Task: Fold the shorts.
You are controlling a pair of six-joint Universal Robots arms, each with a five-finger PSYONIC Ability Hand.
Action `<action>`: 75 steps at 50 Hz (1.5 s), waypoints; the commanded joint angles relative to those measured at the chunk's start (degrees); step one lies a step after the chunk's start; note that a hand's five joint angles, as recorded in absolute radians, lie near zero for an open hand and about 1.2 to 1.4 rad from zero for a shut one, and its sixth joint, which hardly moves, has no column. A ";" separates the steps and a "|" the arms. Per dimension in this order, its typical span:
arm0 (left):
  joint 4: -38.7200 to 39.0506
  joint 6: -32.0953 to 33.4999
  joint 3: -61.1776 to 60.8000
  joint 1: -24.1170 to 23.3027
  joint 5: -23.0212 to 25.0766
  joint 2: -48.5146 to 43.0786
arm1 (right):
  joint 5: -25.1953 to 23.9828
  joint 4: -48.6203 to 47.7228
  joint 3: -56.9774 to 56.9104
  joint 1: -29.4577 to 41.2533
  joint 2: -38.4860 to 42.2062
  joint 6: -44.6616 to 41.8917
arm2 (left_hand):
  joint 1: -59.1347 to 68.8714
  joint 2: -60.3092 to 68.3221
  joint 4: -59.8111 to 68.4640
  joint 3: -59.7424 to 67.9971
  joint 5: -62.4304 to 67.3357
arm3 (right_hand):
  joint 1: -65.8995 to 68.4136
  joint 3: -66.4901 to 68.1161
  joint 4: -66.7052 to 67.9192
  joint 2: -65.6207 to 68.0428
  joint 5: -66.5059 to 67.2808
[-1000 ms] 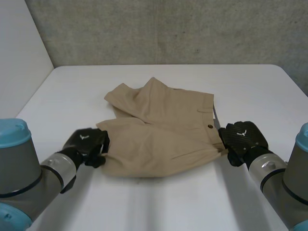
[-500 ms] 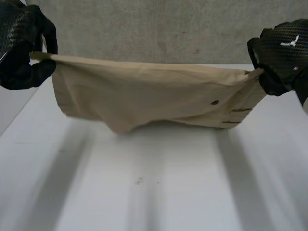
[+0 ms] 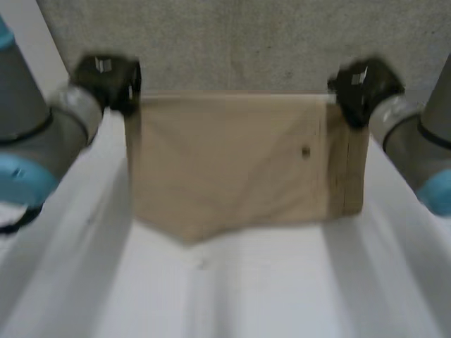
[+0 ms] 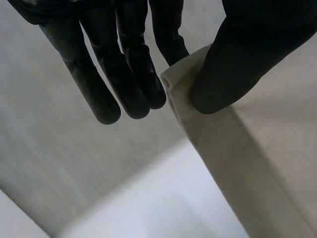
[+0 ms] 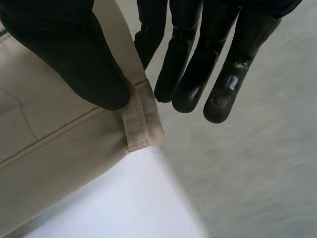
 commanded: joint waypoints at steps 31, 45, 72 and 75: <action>30.84 7.08 -44.79 -6.74 -4.65 9.79 | -2.43 -17.27 18.56 2.49 4.41 1.72 | 14.52 11.34 11.53 11.69 14.83 | 24.72 11.94 11.68 12.49 14.43; 24.16 6.90 -51.21 -7.09 -6.85 12.06 | -1.90 -3.46 27.61 2.05 -2.61 1.99 | 14.52 11.34 11.53 11.69 14.83 | 24.72 11.94 11.68 12.49 14.43; -14.60 7.08 -54.99 -7.53 -0.17 32.64 | -3.13 22.56 44.14 -2.00 -19.84 -14.89 | 14.52 11.34 11.53 11.69 14.83 | 24.72 11.94 11.68 12.49 14.43; -15.30 7.25 -54.82 -7.53 0.01 32.02 | -3.66 23.17 44.49 -2.00 -19.84 -14.80 | 14.52 11.34 11.53 11.69 14.83 | 24.72 11.94 11.68 12.49 14.43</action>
